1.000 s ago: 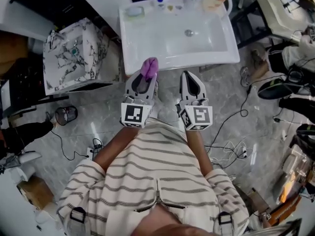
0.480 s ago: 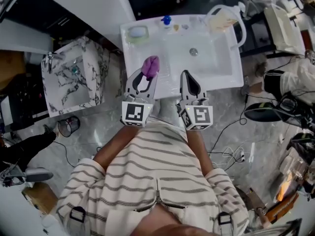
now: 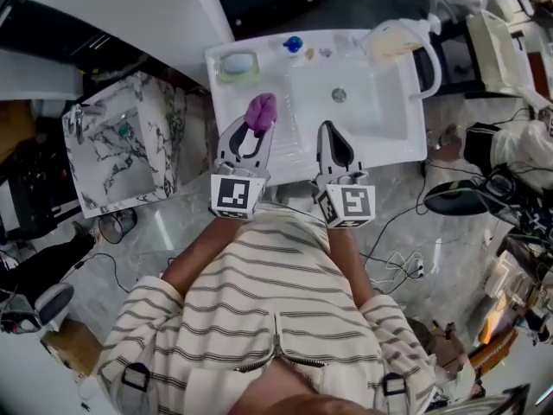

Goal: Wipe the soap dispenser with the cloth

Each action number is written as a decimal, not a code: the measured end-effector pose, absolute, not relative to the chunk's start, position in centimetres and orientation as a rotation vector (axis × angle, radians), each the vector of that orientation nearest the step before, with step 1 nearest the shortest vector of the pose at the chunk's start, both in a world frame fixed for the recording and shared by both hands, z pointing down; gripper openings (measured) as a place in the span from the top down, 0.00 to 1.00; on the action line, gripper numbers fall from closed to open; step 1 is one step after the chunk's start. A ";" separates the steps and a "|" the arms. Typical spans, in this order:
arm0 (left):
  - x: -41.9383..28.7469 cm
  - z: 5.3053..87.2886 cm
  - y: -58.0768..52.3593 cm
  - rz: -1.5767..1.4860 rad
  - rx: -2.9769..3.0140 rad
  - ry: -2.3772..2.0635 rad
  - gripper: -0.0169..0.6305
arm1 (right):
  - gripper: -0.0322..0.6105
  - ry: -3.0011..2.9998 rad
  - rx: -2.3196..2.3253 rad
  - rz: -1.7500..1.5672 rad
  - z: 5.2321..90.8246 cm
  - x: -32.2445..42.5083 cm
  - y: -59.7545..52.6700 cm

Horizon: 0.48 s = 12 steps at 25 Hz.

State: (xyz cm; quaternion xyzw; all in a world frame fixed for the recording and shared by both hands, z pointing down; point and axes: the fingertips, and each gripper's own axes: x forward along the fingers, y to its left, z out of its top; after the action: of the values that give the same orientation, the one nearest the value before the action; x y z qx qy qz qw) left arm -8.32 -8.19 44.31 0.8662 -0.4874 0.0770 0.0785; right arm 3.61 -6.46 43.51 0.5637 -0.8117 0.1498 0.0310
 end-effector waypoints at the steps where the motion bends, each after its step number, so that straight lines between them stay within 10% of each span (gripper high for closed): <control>1: -8.4 44.5 -8.2 0.233 2.582 -1.465 0.81 | 0.94 -2.501 1.725 0.467 43.7 3.6 -6.6; 12: -7.7 45.5 -9.5 0.277 2.494 -1.580 0.81 | 0.94 -2.561 1.575 0.487 45.3 4.4 -10.2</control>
State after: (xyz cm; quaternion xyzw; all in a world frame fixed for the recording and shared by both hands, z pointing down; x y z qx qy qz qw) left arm -7.66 -9.47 45.51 0.8378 -0.5307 0.0929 0.0880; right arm 4.43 -10.23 45.31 0.5167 -0.8398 0.1597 0.0480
